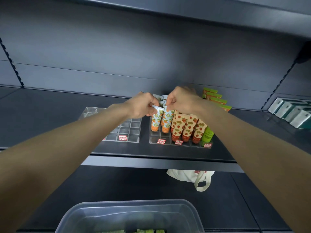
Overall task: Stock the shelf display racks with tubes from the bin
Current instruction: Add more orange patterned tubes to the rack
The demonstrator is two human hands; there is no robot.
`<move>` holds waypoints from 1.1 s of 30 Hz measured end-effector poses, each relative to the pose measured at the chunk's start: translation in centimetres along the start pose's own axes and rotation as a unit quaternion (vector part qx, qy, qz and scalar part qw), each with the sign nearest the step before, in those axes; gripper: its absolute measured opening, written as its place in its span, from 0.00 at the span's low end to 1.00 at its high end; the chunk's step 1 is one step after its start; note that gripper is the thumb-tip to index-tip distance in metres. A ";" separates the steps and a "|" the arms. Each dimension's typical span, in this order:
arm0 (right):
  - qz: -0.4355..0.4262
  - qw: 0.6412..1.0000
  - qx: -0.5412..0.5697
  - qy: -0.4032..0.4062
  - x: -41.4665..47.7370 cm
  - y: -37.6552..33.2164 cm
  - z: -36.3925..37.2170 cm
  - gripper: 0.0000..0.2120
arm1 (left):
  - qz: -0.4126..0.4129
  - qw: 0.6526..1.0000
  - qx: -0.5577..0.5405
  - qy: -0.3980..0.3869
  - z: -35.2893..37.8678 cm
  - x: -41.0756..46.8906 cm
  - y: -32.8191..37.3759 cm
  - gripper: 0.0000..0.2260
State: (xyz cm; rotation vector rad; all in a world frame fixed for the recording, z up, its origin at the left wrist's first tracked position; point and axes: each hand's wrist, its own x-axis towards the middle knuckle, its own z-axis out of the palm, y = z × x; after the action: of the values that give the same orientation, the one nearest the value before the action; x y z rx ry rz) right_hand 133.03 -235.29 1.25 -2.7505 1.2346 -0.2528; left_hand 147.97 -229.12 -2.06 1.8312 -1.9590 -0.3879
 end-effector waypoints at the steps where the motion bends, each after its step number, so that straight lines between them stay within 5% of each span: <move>1: -0.001 1.000 -0.008 -0.001 0.0 0.0 0.1 0.07 | -0.001 1.000 -0.002 0.001 0.0 0.0 -0.1 0.04; 17: -0.003 1.000 0.021 -0.013 0.1 0.1 0.3 0.06 | -0.007 1.000 0.015 -0.021 -0.1 0.3 -0.2 0.08; 33: -0.022 0.997 0.075 -0.001 -2.5 -1.8 -2.4 0.08 | -0.027 0.999 0.026 0.040 -3.2 -3.6 1.5 0.11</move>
State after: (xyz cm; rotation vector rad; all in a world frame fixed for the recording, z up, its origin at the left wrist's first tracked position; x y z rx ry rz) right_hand 132.22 -232.33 3.60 -2.6509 1.1063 -0.3327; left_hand 148.33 -225.17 0.99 1.9054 -1.8862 -0.2793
